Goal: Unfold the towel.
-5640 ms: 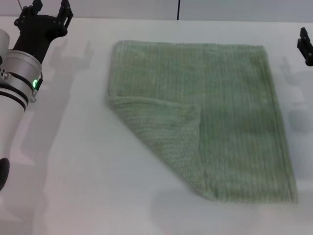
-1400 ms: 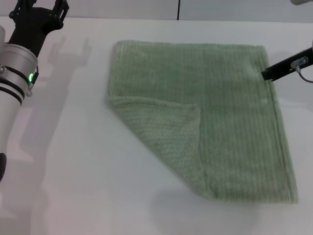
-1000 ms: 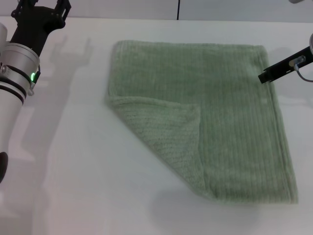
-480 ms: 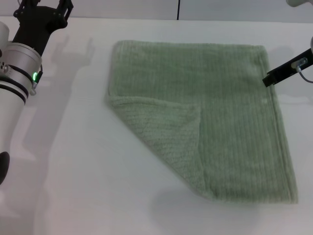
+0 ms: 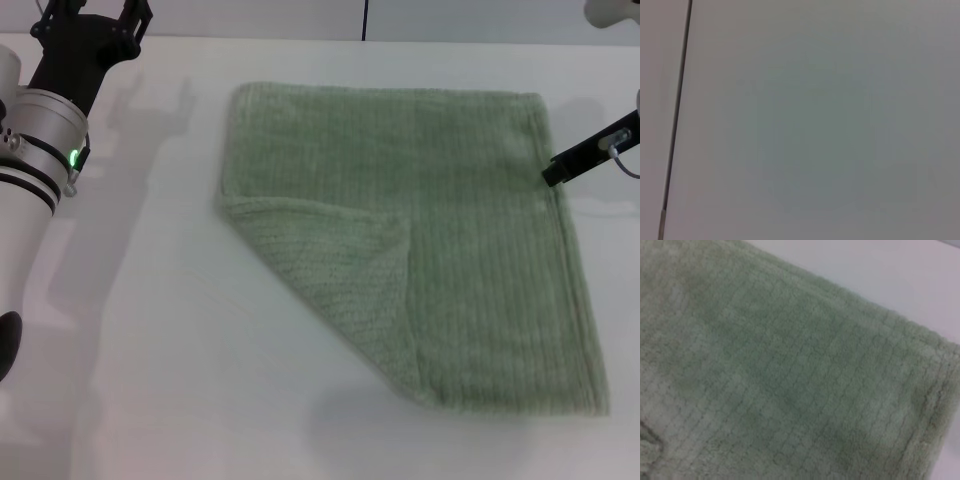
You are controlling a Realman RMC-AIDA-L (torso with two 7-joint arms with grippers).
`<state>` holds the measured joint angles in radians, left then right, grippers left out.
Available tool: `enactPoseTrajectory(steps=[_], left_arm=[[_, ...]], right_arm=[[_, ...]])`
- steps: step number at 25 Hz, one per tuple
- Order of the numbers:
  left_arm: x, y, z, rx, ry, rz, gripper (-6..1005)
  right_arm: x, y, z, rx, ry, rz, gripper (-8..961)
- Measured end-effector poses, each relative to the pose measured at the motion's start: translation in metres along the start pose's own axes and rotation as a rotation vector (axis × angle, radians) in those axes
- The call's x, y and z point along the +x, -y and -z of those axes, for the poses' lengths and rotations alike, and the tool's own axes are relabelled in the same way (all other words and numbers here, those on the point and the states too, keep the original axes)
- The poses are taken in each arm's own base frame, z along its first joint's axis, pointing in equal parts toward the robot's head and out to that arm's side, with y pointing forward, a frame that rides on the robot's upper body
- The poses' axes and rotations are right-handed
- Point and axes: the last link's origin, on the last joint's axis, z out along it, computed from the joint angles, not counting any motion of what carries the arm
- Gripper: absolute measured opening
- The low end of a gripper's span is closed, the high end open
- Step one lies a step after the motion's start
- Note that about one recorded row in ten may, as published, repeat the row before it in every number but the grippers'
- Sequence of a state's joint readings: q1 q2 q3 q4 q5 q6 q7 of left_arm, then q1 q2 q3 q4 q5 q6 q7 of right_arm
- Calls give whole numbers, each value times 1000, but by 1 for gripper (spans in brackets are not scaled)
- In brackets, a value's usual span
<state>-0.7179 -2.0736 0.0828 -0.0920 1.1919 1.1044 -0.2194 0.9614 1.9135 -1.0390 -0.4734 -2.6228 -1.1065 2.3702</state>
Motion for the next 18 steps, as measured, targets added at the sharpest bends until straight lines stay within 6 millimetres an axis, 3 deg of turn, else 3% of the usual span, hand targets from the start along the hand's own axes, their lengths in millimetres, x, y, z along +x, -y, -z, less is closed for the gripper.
enactPoseTrajectory(steps=[18], left_arm=[[-1, -3, 1, -5, 1, 9, 683]], right_arm=[[4, 1, -7, 8, -4, 12, -3]])
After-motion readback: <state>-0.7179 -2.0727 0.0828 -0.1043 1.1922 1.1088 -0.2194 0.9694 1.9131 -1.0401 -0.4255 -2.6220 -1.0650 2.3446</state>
